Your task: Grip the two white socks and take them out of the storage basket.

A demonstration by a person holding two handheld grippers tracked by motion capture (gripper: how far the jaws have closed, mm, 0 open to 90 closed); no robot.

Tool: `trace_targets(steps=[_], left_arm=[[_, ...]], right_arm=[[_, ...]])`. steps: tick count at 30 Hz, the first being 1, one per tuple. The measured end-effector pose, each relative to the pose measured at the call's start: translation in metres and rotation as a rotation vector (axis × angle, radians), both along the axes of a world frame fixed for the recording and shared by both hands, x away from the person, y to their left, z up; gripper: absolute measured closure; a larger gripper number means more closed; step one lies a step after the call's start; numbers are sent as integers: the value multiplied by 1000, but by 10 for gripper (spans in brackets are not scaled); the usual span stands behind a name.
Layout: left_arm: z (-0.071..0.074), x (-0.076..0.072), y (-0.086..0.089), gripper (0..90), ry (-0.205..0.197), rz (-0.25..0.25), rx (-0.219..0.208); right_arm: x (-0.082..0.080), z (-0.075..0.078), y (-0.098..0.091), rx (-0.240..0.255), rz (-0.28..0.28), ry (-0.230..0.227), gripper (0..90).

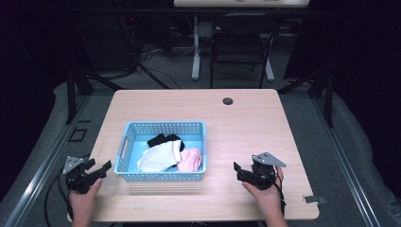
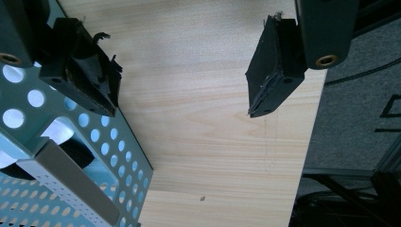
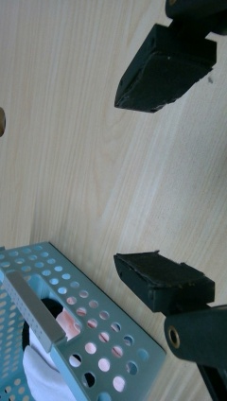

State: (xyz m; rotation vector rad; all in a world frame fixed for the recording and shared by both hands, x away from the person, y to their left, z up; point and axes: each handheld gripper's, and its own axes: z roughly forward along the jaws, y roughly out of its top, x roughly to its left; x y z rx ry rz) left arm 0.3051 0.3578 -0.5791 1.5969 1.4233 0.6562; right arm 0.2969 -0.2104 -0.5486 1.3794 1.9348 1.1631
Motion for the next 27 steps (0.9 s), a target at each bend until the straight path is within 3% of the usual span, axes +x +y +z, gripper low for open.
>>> trace_targets(steps=[13,16,17,27], left_arm=[[-1,2,-1,266,5,3,-5],[-1,2,-1,266,7,0,-4],[-1,2,-1,266,0,3,-9],[1,0,-1,266,-7,-3,-7]], right_arm=[[0,-5,2,-33,21,-19,307],[0,-6,2,-28,29,-8,385],[-1,-6,4,-26,33,-23,403],[-4,-1,12,-27,79,-39,445]])
